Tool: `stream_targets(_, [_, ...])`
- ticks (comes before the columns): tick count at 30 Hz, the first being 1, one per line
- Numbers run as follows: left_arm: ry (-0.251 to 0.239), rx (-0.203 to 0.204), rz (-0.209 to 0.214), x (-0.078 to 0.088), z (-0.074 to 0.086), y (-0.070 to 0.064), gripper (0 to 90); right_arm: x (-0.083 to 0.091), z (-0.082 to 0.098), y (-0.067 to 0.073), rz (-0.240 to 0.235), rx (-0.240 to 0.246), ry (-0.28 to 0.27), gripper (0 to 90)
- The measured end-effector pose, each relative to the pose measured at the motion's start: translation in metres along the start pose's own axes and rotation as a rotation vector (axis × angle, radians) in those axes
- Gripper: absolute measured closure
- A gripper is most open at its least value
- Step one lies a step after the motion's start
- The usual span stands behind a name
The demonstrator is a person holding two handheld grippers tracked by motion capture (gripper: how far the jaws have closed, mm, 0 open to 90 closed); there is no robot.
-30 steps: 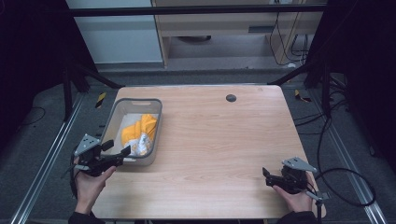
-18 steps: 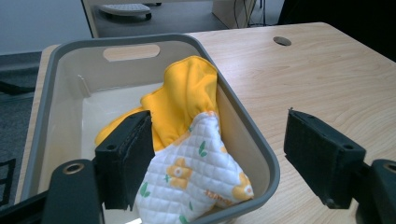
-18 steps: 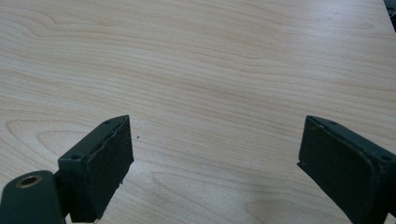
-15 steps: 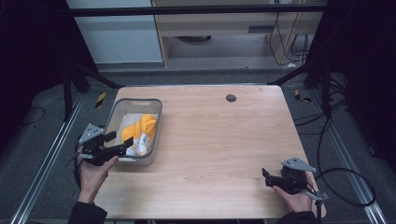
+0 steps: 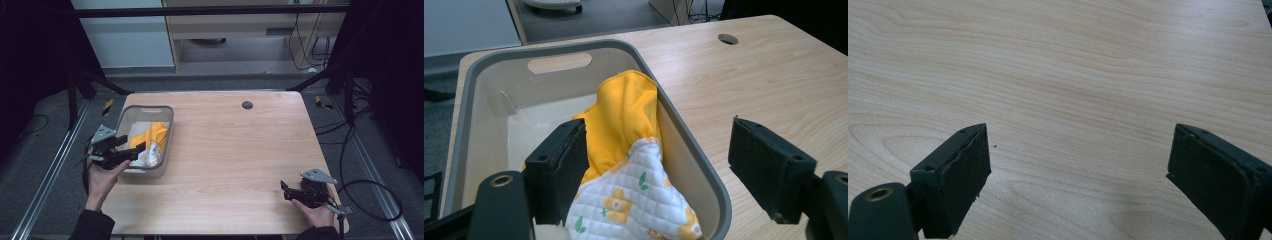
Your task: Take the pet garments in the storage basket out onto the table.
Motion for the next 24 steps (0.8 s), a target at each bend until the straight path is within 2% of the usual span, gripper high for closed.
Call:
stream_targets(12, [0.056, -0.018, 0.01, -0.01, -0.014, -0.003, 24.2, 0.0, 0.001, 0.0, -0.006, -0.001, 0.003, 9.9])
stream_targets(24, [0.125, -0.047, -0.005, -0.02, -0.026, -0.007, 26.6, -0.001, 0.001, 0.001, -0.014, 0.003, 0.013, 9.9])
Point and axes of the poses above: each handheld gripper's, and its own axes: x roughly backward along the jaws, z roughly out of its underside, y roughly to its left, the point moved 1 cm from there along -x, roughly forward along the jaws, and after that the axes turned 4 degrees about y, right-handed, at the moved point
